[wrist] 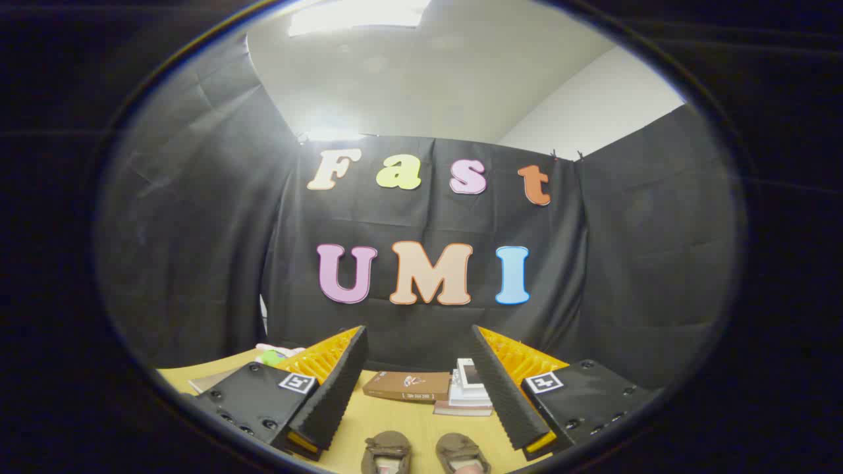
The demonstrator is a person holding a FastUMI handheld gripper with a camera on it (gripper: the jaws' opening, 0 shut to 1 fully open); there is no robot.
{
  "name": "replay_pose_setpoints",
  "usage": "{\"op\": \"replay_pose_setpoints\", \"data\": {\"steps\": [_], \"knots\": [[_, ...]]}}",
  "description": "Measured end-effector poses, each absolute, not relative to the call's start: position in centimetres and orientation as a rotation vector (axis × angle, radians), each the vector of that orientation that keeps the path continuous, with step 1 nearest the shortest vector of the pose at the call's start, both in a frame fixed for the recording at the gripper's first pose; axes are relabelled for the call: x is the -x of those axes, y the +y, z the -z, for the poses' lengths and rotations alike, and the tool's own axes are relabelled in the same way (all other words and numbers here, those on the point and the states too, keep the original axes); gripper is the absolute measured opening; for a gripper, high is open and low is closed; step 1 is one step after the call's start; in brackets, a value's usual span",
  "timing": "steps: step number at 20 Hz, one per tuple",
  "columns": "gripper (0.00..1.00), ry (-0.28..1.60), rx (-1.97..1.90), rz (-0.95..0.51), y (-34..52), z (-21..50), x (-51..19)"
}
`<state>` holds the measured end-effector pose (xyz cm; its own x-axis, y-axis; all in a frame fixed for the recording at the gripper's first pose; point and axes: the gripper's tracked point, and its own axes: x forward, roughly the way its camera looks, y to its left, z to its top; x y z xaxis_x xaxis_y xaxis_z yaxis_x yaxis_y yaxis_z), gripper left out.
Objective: Open the storage box then place both shoes into the box .Put the left shoe in first, then the right shoe, with the right side of both shoes facing outward in a uniform manner.
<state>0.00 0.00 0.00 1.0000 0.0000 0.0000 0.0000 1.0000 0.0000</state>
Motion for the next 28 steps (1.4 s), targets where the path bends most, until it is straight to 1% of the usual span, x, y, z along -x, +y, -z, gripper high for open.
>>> {"op": "replay_pose_setpoints", "data": {"steps": [19, 26, 28], "knots": [[0.99, 0.024, -0.015, 0.011, -1.7, 1.8, -1.2], [0.99, 0.094, -0.149, -0.116, 0.9, 4.1, -1.9], [0.99, 0.133, -0.196, -0.173, 2.5, 5.4, -2.1]]}}
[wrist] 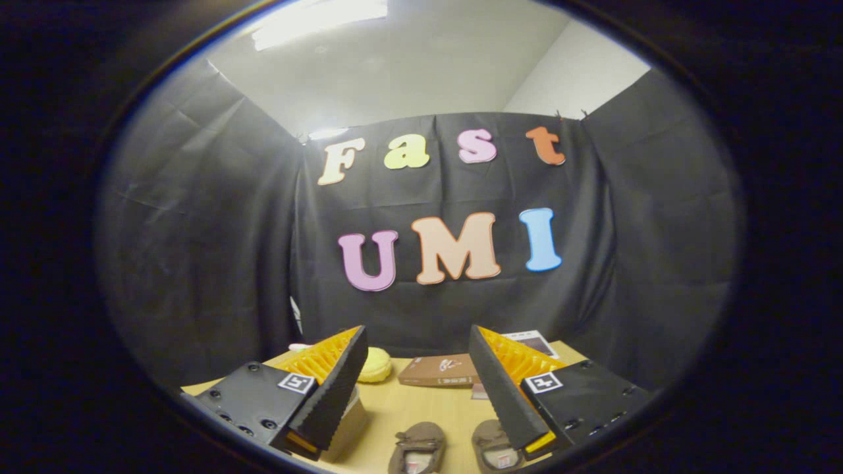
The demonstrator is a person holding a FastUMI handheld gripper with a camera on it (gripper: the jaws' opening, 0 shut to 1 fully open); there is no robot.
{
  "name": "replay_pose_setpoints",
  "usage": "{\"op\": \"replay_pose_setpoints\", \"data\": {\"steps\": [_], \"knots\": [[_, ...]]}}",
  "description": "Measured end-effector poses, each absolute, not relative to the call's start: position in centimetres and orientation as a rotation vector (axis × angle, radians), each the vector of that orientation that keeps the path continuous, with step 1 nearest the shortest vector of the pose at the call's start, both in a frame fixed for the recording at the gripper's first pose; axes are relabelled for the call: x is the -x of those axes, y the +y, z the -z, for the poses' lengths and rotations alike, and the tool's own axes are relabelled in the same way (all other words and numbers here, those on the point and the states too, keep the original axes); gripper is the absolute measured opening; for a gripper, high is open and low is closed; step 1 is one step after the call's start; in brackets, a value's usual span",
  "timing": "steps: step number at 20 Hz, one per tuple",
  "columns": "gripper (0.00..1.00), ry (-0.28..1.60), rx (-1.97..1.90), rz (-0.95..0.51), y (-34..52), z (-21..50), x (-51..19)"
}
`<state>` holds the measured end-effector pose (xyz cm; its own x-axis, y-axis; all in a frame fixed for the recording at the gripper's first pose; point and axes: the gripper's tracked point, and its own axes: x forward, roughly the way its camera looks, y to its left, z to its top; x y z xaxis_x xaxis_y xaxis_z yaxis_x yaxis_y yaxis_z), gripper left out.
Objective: Open the storage box then place both shoes into the box .Put the left shoe in first, then the right shoe, with the right side of both shoes facing outward in a uniform manner.
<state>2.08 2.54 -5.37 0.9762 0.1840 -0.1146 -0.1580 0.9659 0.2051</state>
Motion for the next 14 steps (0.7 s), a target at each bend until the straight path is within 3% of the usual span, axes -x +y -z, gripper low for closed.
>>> {"op": "replay_pose_setpoints", "data": {"steps": [14], "knots": [[0.97, 0.577, -0.779, -0.401, 10.3, 17.5, -1.1]]}}
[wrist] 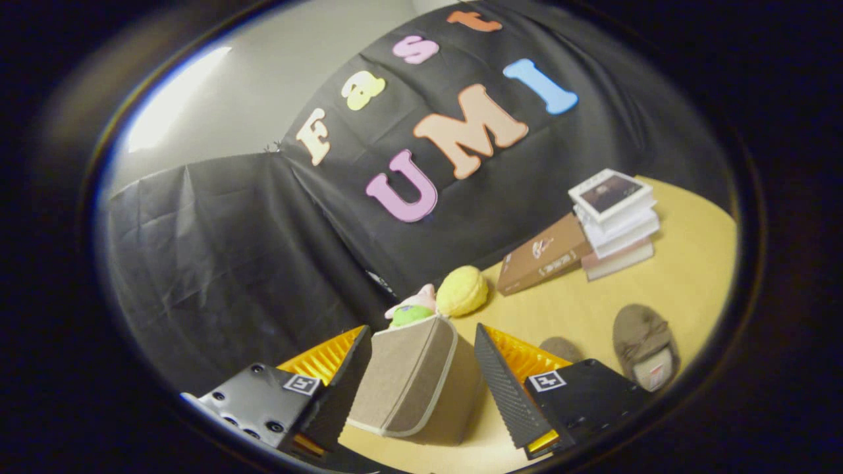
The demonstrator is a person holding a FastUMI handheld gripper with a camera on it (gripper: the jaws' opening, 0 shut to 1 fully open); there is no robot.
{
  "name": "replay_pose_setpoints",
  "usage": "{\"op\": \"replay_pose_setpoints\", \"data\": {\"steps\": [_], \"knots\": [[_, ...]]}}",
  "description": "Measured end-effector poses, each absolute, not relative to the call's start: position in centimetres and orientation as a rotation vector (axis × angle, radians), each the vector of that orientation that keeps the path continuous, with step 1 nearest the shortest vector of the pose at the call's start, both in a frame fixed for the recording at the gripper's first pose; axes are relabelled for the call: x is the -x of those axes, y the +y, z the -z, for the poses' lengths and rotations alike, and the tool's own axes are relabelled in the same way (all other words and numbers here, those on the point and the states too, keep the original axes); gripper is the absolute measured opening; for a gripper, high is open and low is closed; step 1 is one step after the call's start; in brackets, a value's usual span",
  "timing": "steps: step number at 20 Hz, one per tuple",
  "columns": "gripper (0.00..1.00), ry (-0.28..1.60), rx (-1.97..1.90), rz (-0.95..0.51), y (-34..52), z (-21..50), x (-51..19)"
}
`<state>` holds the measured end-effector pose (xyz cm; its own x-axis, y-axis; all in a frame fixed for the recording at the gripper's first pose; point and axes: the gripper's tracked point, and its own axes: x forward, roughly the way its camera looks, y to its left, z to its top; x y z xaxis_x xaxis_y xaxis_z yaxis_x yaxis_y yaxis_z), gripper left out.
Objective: Open the storage box then place both shoes into the box .Put the left shoe in first, then the right shoe, with the right side of both shoes facing outward in a uniform manner.
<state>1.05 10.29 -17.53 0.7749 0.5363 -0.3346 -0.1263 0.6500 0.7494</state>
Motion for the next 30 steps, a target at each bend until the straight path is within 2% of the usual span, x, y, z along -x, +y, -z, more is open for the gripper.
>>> {"op": "replay_pose_setpoints", "data": {"steps": [12, 20, 30], "knots": [[0.98, 0.884, -1.097, -0.604, 17.7, 24.5, 2.8], [0.99, 0.985, -1.174, -0.612, 20.2, 27.8, 2.4], [1.0, 1.02, -1.399, -0.627, 21.0, 27.3, 1.8]]}}
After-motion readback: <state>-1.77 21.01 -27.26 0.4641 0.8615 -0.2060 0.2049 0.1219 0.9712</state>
